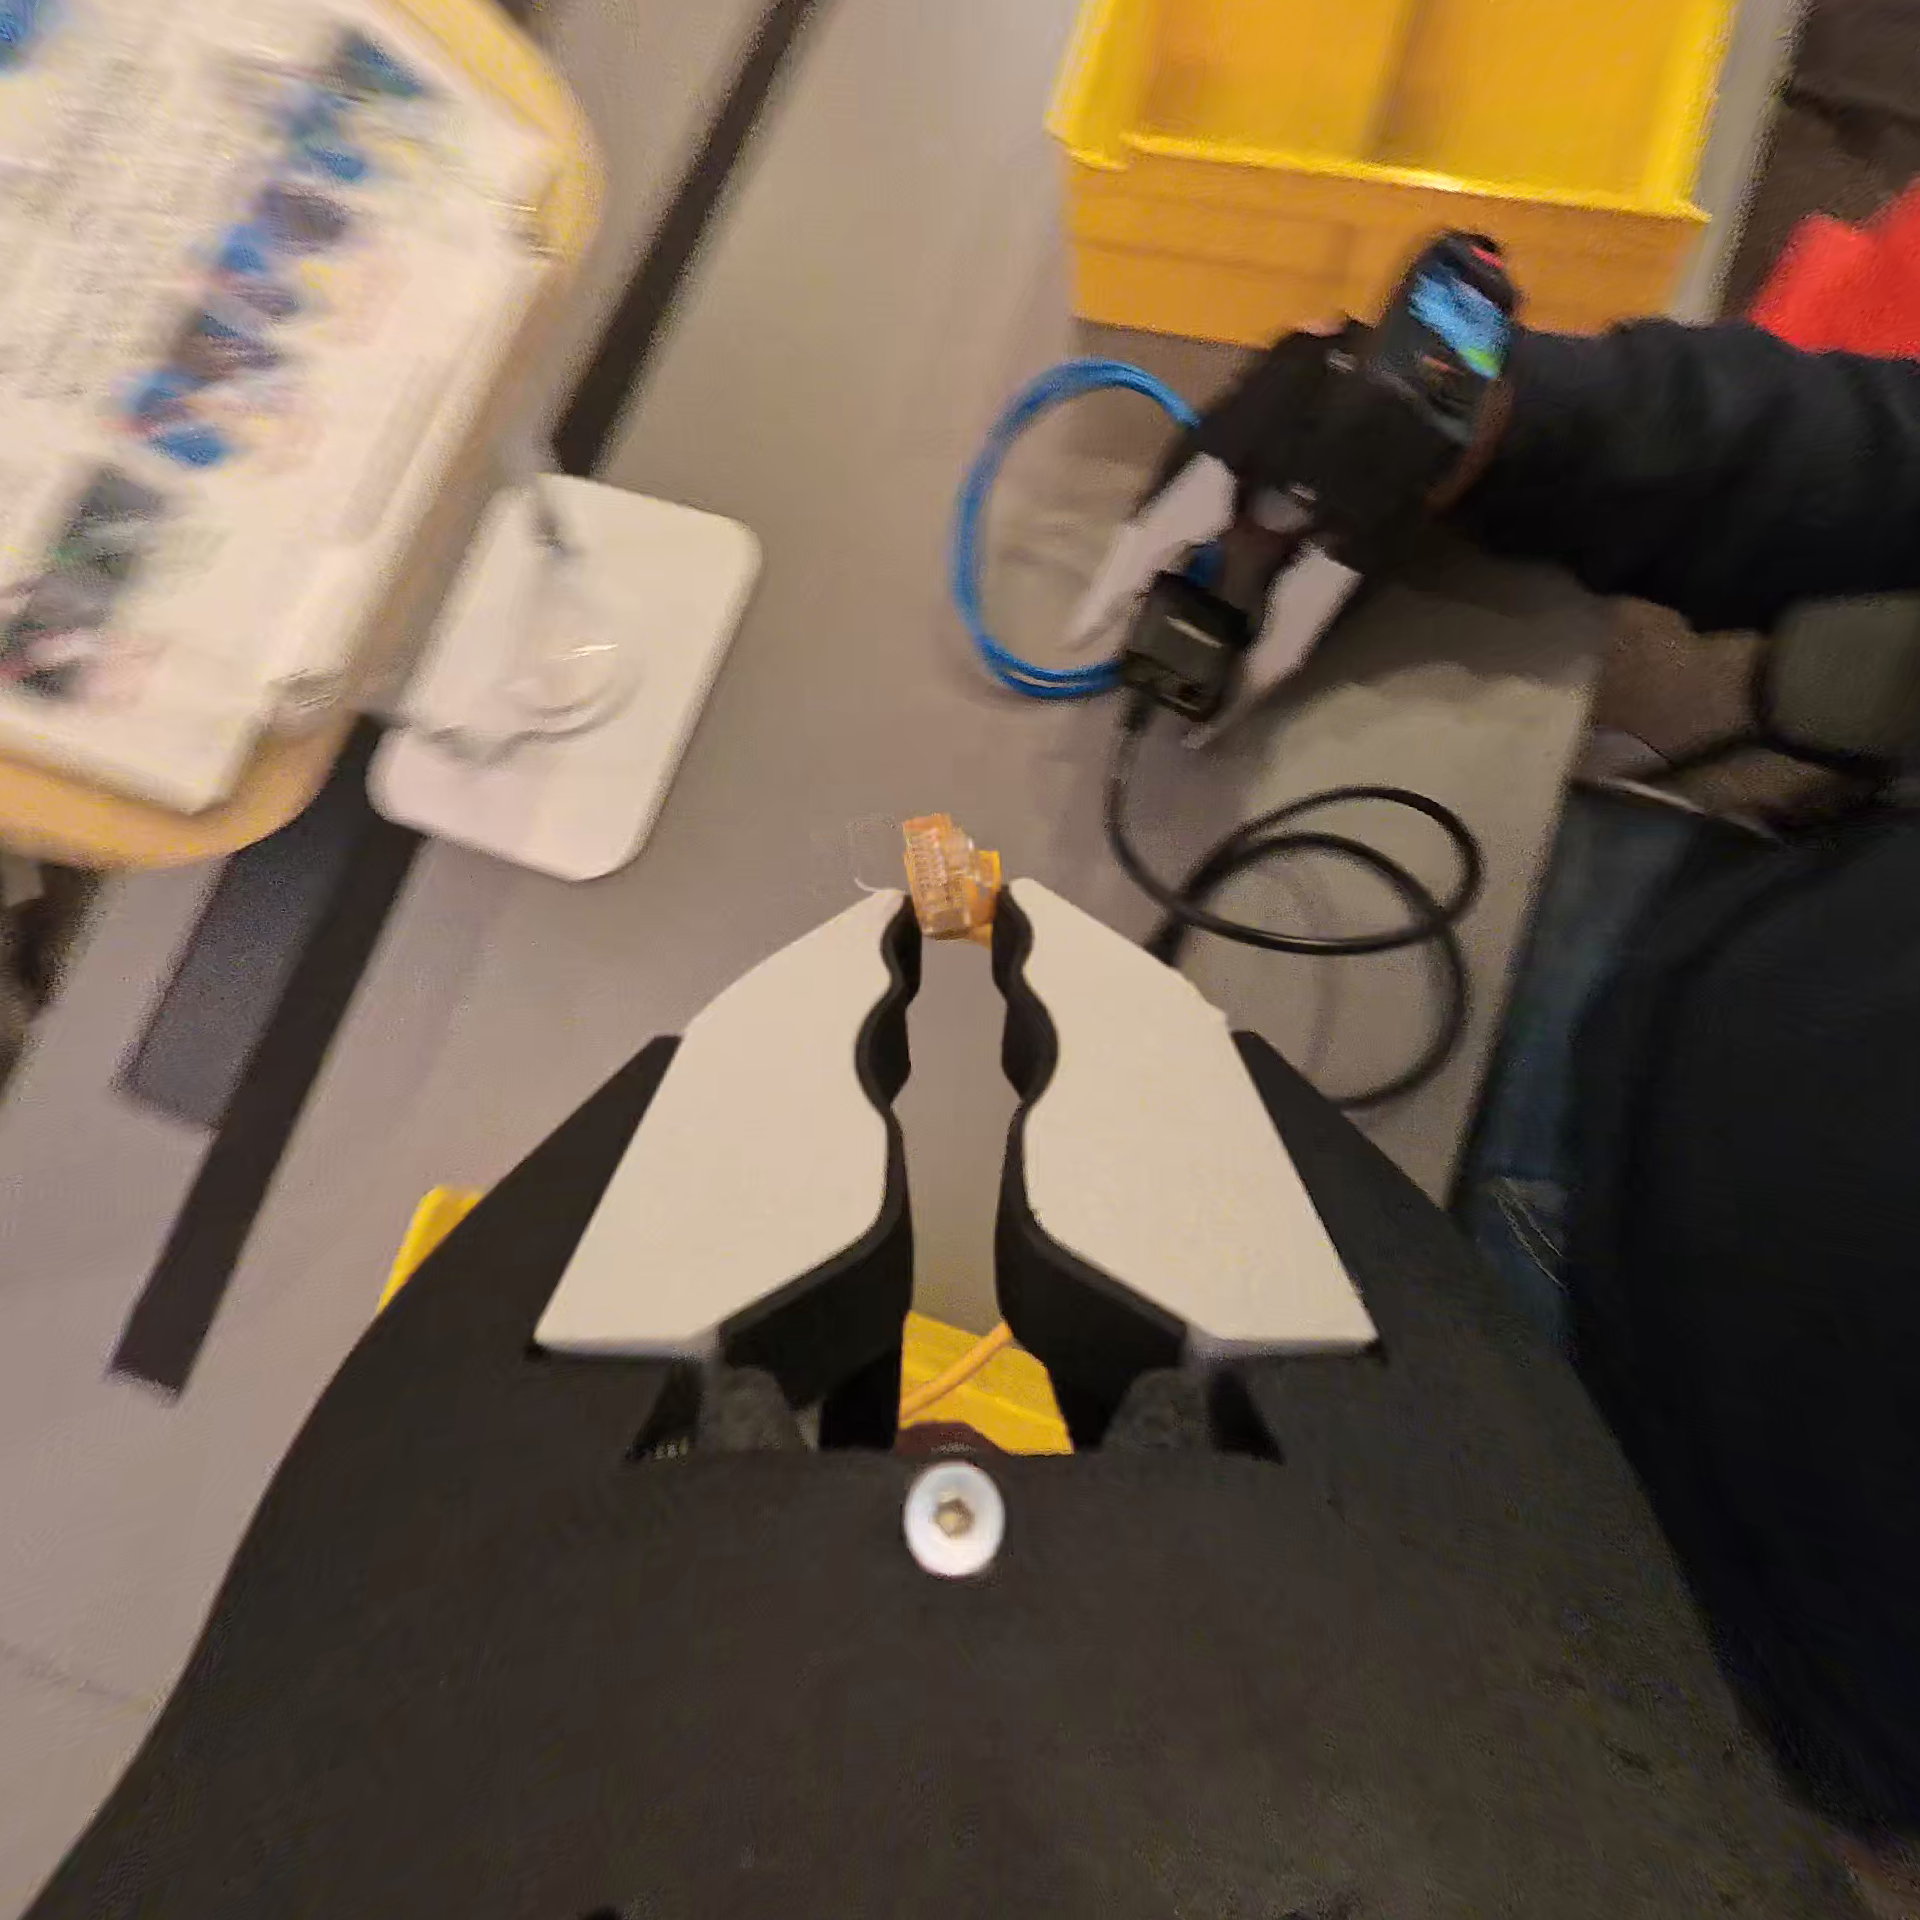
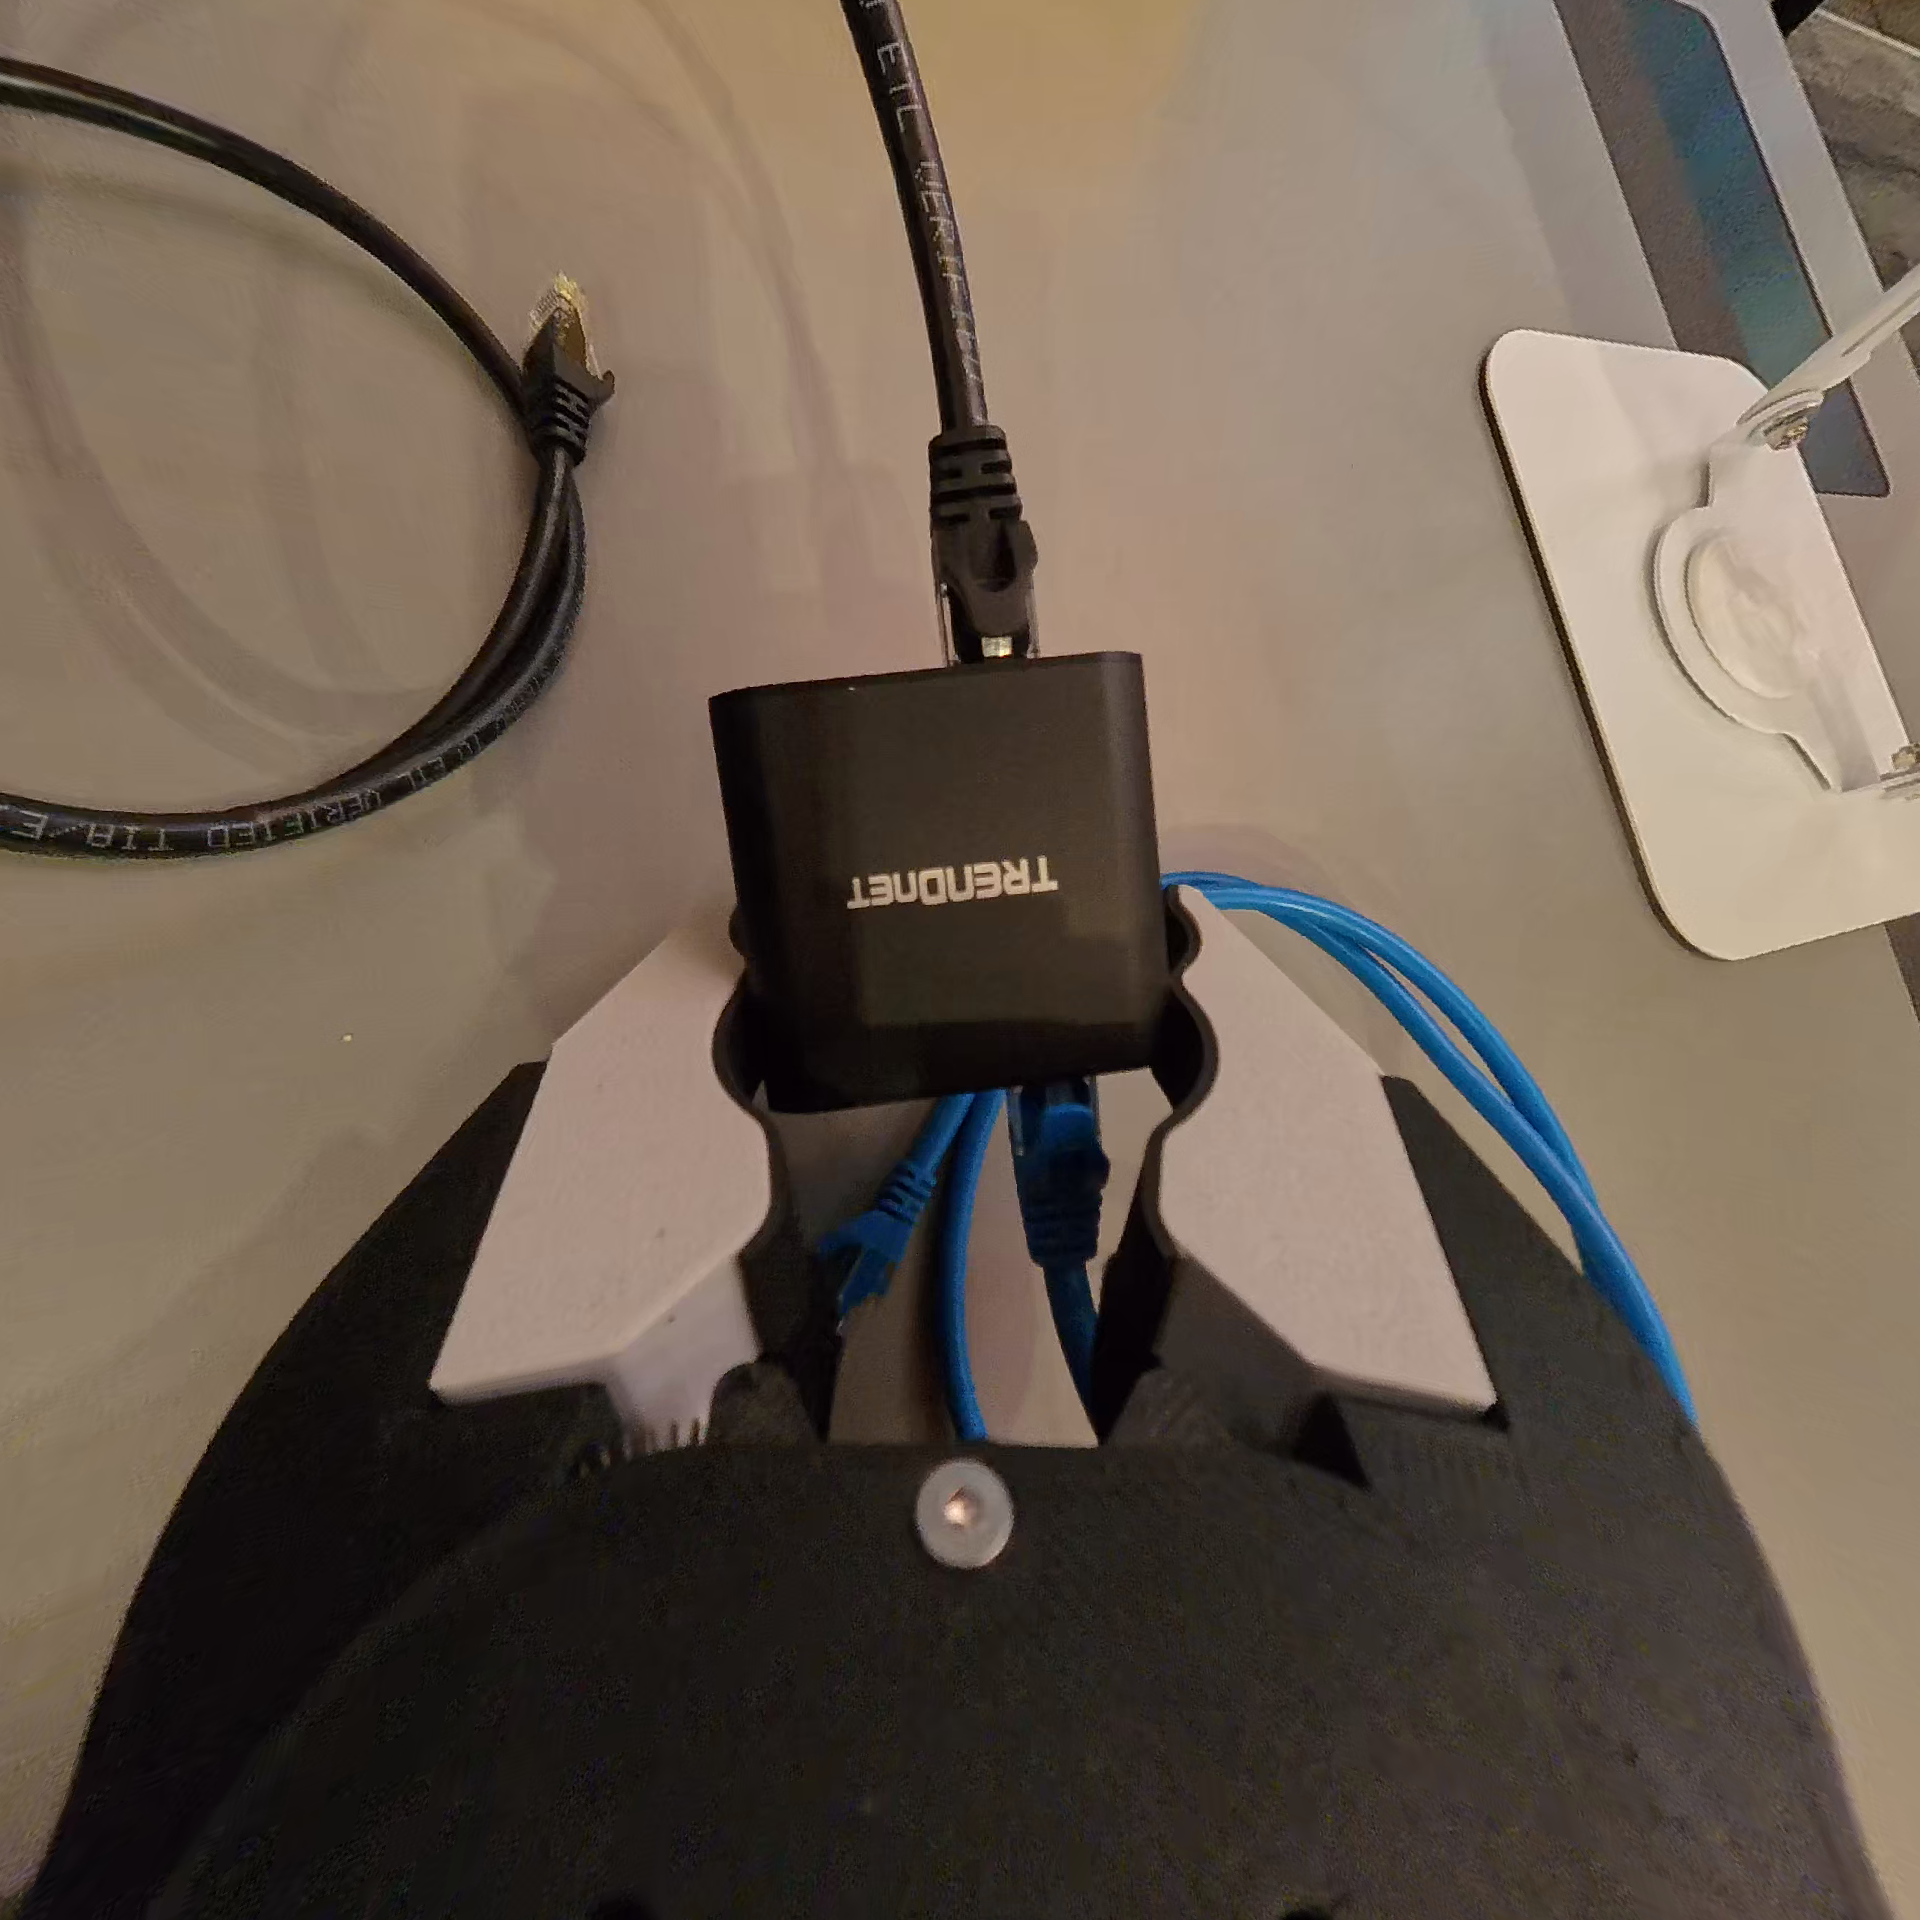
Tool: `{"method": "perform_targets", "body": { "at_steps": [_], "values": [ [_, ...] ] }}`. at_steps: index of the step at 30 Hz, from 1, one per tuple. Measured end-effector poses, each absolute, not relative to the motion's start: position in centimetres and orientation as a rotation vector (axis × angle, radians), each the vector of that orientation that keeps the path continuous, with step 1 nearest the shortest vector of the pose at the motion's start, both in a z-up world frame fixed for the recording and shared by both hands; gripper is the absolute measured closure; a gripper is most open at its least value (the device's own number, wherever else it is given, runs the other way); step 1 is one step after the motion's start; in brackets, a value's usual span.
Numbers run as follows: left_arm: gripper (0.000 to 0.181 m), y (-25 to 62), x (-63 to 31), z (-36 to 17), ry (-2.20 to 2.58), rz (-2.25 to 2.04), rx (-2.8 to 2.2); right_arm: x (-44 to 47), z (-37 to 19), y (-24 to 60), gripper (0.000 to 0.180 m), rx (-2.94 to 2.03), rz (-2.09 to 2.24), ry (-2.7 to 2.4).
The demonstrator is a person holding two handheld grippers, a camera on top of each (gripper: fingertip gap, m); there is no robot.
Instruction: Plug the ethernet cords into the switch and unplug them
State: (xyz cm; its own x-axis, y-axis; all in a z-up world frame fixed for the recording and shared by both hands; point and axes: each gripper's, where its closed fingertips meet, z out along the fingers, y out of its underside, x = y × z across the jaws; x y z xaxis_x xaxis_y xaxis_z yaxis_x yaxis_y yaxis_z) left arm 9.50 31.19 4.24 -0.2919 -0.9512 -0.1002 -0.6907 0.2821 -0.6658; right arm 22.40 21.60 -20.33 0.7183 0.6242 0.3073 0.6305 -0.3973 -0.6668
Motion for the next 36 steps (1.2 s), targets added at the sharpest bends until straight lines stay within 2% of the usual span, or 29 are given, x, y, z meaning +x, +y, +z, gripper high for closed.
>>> {"method": "perform_targets", "body": {
  "at_steps": [6, 11, 12, 13, 14, 18, 23, 30, 31, 33, 36],
  "values": [
    [0.168, 26.3, 11.4, -5.2, 2.689, -0.742, -1.466, 22.7, -20.8, 20.9, 0.107, -2.130, 0.011, -0.971],
    [0.167, 25.3, 10.0, -12.4, 3.004, -0.742, -1.464, 22.9, -21.0, 20.4, 0.106, -2.145, 0.032, -0.976],
    [0.165, 25.1, 9.7, -13.4, 3.043, -0.753, -1.489, 22.9, -21.1, 20.4, 0.106, -2.150, 0.033, -0.979],
    [0.155, 25.4, 9.5, -14.4, 3.052, -0.702, -1.523, 22.9, -21.2, 20.3, 0.106, -2.154, 0.033, -0.983],
    [0.139, 26.1, 9.7, -15.2, 3.013, -0.635, -1.582, 22.9, -21.3, 20.3, 0.106, -2.158, 0.034, -0.985],
    [0.129, 28.1, 10.5, -14.2, 2.739, -0.627, -1.670, 22.9, -21.2, 20.2, 0.106, -2.157, 0.035, -0.986],
    [0.140, 32.7, 8.8, -12.0, 2.191, -0.456, -1.935, 22.9, -21.1, 20.3, 0.106, -2.154, 0.032, -0.981],
    [0.145, 34.5, 4.5, -19.1, 1.804, -0.022, -2.132, 22.6, -21.3, 20.3, 0.106, -2.155, 0.031, -0.994],
    [0.141, 35.1, 4.3, -19.4, 1.767, 0.063, -2.115, 22.6, -21.3, 20.3, 0.106, -2.156, 0.028, -0.995],
    [0.154, 35.1, 5.1, -19.4, 1.675, 0.078, -2.100, 22.7, -21.3, 20.3, 0.106, -2.155, 0.026, -0.993],
    [0.153, 36.0, 5.1, -20.4, 1.642, 0.209, -2.038, 22.8, -20.9, 20.3, 0.106, -2.145, 0.021, -0.984]
  ]
}}
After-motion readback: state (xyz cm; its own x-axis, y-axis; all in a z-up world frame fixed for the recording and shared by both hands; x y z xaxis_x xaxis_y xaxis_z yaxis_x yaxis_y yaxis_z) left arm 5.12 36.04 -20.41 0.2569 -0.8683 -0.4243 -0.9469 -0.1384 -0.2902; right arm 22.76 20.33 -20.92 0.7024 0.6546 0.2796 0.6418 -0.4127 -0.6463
